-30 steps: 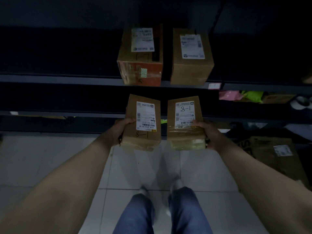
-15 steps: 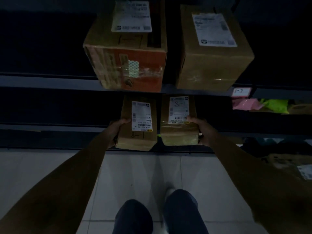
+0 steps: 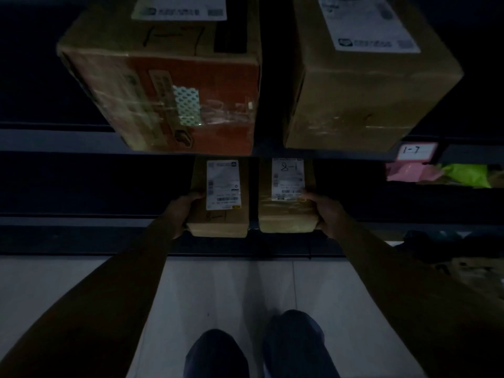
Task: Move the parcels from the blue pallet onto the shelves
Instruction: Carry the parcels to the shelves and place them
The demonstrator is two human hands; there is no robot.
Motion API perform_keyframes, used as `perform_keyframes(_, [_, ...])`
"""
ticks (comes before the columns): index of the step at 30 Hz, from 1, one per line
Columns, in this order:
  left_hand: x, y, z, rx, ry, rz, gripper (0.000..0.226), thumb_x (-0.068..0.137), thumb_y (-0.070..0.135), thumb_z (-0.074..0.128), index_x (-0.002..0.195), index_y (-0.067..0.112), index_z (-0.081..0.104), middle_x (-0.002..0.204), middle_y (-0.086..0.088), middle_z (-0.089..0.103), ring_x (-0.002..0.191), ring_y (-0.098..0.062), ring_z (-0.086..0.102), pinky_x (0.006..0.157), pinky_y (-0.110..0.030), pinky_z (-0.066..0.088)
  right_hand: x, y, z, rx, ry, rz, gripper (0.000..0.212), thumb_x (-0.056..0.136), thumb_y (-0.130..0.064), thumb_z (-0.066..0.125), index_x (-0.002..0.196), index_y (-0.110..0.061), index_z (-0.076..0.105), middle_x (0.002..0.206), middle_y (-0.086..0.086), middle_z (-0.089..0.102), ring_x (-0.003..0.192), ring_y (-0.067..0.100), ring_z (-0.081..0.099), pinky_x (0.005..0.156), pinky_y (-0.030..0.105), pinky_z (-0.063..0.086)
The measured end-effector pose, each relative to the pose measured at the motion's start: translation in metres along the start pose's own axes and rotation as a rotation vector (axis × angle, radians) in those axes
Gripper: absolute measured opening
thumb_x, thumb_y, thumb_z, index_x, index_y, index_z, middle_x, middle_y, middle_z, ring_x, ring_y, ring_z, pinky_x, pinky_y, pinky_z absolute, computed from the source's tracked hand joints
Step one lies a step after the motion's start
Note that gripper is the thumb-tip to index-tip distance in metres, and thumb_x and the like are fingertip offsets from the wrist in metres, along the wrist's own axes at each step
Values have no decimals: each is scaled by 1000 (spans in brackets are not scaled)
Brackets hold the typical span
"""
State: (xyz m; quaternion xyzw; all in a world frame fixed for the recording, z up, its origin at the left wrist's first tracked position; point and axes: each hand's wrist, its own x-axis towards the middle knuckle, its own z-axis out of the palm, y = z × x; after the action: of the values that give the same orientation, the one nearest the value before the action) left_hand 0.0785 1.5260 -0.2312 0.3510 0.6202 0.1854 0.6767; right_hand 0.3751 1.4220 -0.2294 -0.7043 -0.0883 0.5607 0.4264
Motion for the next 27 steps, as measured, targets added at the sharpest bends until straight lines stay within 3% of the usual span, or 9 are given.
perform_keyframes(3, [-1, 3, 5, 57, 179, 52, 47, 86, 21, 66, 127, 2, 54, 123, -18, 60, 107, -33, 59, 87, -40, 50, -7, -7, 1, -150, 203, -64, 41, 83, -17, 73, 122, -7, 60, 115, 17, 63, 98, 34, 62, 74, 48, 56])
perform_keyframes(5, [-8, 9, 10, 188, 241, 111, 54, 86, 20, 67, 134, 3, 48, 130, -17, 55, 114, -34, 55, 90, -38, 48, -22, -14, 3, -271, 265, -124, 44, 86, -15, 70, 127, -6, 57, 121, 18, 62, 108, 36, 59, 90, 50, 52])
perform_keyframes(9, [-57, 22, 25, 858, 357, 148, 69, 86, 33, 63, 143, 8, 32, 140, -21, 34, 126, -40, 37, 102, -48, 38, -78, -28, 2, -806, 178, -243, 47, 93, -19, 59, 137, -6, 47, 128, 19, 59, 114, 35, 57, 92, 38, 48])
perform_keyframes(12, [-112, 31, 39, 1043, 179, 347, 53, 88, 28, 61, 135, 12, 46, 137, -17, 42, 122, -37, 44, 99, -42, 43, -136, -44, 7, -1132, -1, -236, 57, 96, -24, 53, 147, -7, 33, 142, 18, 46, 125, 33, 47, 97, 34, 44])
perform_keyframes(15, [-169, 50, 55, 1234, -88, 527, 39, 92, 19, 54, 128, 5, 51, 132, -17, 48, 120, -36, 47, 98, -39, 42, -204, -67, 11, -1269, 19, -291, 59, 93, -28, 57, 144, -9, 37, 140, 15, 45, 125, 33, 45, 100, 40, 44])
perform_keyframes(20, [-286, 111, 96, 1318, -268, 920, 39, 93, 17, 52, 131, 8, 51, 124, -15, 52, 111, -31, 49, 82, -27, 39, -338, -110, -2, -1384, 295, -406, 53, 93, -29, 56, 140, -12, 40, 141, 13, 43, 128, 35, 36, 100, 42, 39])
perform_keyframes(23, [-366, 148, 129, 1367, -283, 1151, 39, 90, 21, 53, 128, 11, 52, 124, -14, 53, 112, -32, 50, 90, -36, 43, -422, -129, -21, -1378, 556, -472, 49, 90, -30, 56, 135, -14, 44, 136, 13, 46, 128, 35, 37, 101, 46, 34])
perform_keyframes(27, [-464, 178, 170, 1450, -173, 1539, 40, 89, 32, 53, 124, 11, 52, 119, -14, 55, 109, -34, 51, 86, -44, 42, -526, -135, -53, -1350, 874, -585, 52, 87, -37, 58, 134, -17, 44, 131, 8, 50, 125, 31, 41, 103, 44, 30])
